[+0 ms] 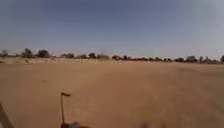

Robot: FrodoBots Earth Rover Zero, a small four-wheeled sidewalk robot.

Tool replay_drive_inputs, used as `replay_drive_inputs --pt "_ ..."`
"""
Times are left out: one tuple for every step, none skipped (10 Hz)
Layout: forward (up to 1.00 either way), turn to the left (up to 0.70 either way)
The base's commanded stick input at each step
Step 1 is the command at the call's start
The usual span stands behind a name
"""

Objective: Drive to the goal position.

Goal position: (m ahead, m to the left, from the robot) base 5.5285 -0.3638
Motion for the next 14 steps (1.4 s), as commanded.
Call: replay_drive_inputs --pt "0.50 0.00" --pt "0.50 0.00" --pt "0.50 -0.02" --pt "0.50 -0.05" --pt "0.50 -0.04" --pt "0.50 -0.03" --pt "0.50 -0.02" --pt "0.50 0.00" --pt "0.50 0.00" --pt "0.50 0.00" --pt "0.50 -0.01" --pt "0.50 -0.02" --pt "0.50 -0.03" --pt "0.50 -0.03"
